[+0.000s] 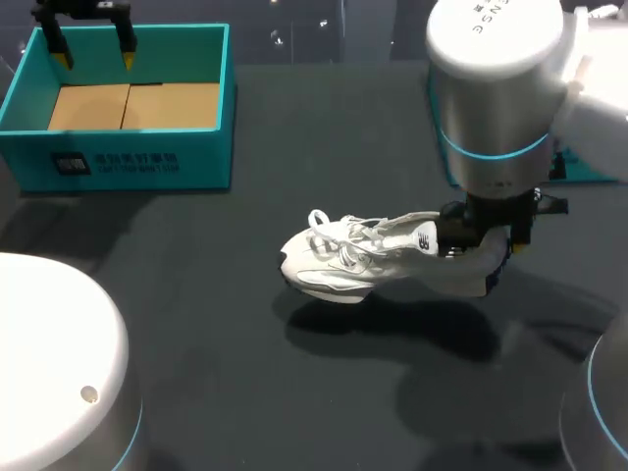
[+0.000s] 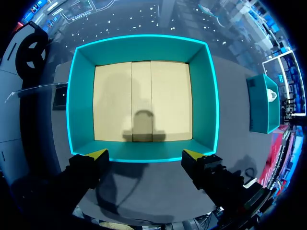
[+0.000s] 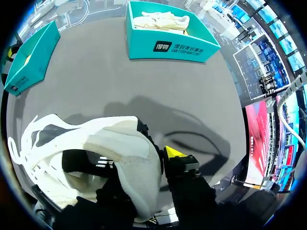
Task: Take the shoe out of the shoebox, open the shoe tongue, remove and reinsert the insole, then place the shoe into the shoebox
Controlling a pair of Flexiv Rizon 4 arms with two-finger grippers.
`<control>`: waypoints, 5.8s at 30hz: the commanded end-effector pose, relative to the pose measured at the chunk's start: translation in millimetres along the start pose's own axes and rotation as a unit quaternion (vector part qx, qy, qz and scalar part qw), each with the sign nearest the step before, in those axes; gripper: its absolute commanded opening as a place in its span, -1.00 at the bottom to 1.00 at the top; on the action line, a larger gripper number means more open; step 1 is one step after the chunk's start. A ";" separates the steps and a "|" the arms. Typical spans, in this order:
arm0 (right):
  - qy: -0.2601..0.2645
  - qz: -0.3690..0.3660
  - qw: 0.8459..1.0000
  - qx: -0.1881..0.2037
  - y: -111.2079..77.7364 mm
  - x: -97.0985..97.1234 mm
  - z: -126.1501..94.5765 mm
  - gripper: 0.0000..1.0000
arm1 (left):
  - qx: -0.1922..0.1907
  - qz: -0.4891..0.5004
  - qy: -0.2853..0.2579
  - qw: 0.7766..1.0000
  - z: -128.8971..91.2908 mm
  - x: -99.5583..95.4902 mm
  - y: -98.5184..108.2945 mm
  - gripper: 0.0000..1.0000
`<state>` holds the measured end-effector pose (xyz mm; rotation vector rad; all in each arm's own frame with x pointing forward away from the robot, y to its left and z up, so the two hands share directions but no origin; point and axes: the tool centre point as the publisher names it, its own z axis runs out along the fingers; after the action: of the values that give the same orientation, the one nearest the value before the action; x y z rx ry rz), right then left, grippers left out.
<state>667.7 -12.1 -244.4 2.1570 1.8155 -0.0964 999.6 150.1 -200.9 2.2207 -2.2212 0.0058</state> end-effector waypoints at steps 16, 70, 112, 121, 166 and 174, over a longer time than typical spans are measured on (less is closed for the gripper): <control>0.003 -0.011 1.000 0.018 -9.1 50.7 63.4 -1.00 | 0.000 0.000 0.000 1.000 -0.2 0.1 -0.1 1.00; 0.033 -0.045 0.995 0.077 -3.8 55.3 93.5 1.00 | 0.000 0.000 0.000 1.000 -0.2 0.1 -0.1 1.00; 0.525 -0.360 0.757 -0.148 11.5 -44.5 -3.1 1.00 | 0.000 0.000 0.000 1.000 -0.2 0.1 -0.1 1.00; 0.558 -0.387 0.684 -0.266 21.2 -64.6 1.3 1.00 | 0.000 0.000 0.000 1.000 -0.2 0.1 -0.1 1.00; 0.549 -0.452 0.579 -0.399 43.9 -96.6 62.2 1.00 | 0.000 0.000 0.000 1.000 -0.2 0.1 -0.1 1.00; 0.531 -0.470 0.577 -0.404 42.7 -94.3 91.8 1.00 | 0.000 0.000 0.000 1.000 -0.2 0.1 -0.1 1.00</control>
<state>701.3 -132.1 -291.9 0.2888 2.5124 1.7149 999.6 150.1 -200.9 2.2206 -2.2213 0.0057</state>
